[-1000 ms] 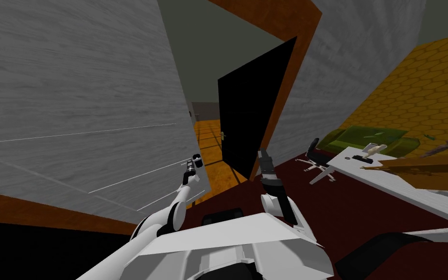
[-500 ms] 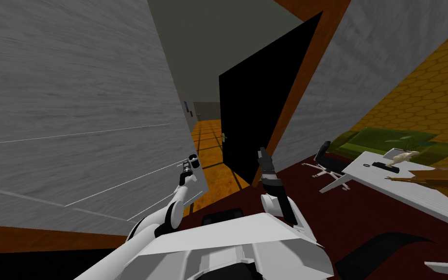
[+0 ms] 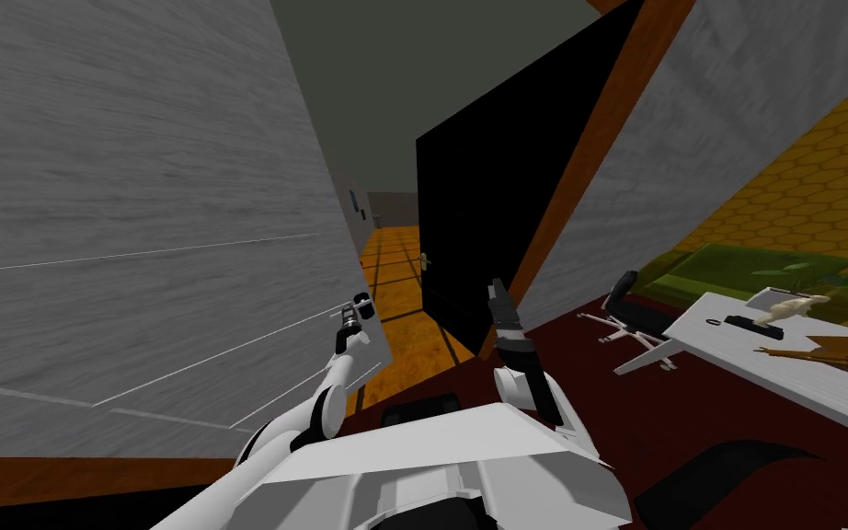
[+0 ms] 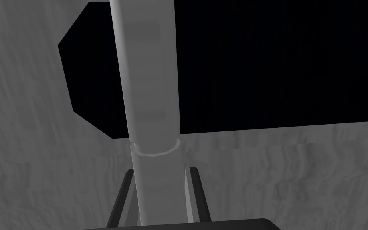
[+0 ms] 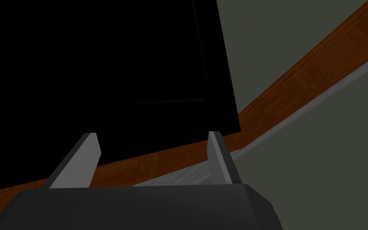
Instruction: Push the door open
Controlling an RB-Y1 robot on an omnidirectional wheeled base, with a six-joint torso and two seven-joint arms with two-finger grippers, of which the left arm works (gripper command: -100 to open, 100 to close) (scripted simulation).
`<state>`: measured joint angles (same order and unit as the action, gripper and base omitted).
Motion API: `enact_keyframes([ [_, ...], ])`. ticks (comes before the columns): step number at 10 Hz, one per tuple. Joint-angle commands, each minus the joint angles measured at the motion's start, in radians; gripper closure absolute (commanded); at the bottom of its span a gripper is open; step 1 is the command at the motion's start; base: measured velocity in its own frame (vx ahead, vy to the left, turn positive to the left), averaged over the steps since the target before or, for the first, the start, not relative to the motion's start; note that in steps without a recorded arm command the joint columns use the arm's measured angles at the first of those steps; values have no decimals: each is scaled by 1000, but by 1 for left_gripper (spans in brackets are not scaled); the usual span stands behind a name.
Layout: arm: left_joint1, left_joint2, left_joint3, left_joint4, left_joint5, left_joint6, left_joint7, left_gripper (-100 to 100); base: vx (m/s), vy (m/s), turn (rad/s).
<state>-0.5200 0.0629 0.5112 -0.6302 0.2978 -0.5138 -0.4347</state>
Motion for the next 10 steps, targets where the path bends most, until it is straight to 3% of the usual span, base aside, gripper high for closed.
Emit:
enact_keyframes([
  [1,-28,35,16,50,7,-36,0,100,146,-55,87],
  [3,-27,38,33,62,15,-39,-8,100,105,-25,40],
  [6,-27,38,33,62,15,-39,-8,100,65,-11,16],
  [7,-25,42,55,61,26,-42,-17,100,111,-48,49],
  [10,-22,44,79,61,37,-46,-29,100,183,-60,73],
])
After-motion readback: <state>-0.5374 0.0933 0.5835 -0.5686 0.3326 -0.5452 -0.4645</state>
